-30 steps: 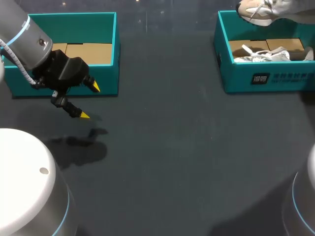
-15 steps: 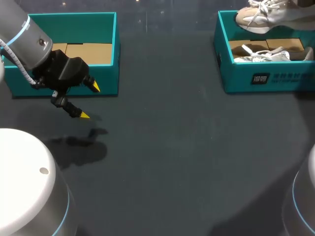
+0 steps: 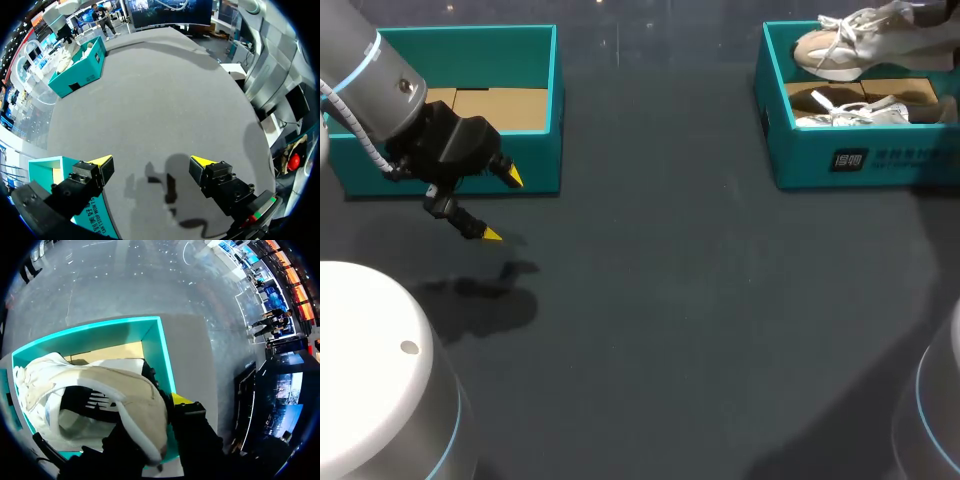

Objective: Take the shoe out of the shoebox, open the shoe tongue, remove and reinsert the insole, then place the shoe into the shoebox

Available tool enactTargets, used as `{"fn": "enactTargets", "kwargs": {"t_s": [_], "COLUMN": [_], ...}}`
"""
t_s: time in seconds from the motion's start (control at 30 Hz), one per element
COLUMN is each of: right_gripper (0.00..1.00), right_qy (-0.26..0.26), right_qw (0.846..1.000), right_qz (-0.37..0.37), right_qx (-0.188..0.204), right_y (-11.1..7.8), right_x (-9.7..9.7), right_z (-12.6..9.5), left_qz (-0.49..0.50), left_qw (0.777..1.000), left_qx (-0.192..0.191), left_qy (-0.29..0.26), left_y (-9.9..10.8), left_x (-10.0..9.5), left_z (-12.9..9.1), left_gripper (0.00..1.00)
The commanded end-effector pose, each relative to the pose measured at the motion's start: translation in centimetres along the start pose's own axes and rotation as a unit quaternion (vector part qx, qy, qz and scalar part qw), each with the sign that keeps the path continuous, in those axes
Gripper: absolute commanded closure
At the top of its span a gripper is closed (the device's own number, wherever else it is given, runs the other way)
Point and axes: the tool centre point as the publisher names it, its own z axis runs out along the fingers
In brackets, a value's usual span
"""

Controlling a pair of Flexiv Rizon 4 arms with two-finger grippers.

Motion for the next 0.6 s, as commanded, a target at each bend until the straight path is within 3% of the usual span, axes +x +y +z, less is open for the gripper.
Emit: {"fn": "enactTargets", "kwargs": {"t_s": [0.03, 0.6], "right_gripper": [1.0, 1.0], "right_qy": [0.0, -0.016], "right_qw": [1.0, 1.0], "right_qz": [-0.001, -0.019], "right_qx": [-0.006, -0.016], "right_y": [-0.2, -0.4], "right_x": [0.0, 1.8], "right_z": [0.5, 2.2], "left_qz": [0.0, 0.0], "left_qw": [1.0, 1.0], "left_qx": [-0.002, -0.002], "left_qy": [-0.001, -0.001], "left_y": [0.0, 0.0], "left_x": [0.1, 0.1], "left_z": [0.0, 0.0], "left_gripper": [0.0, 0.0]}}
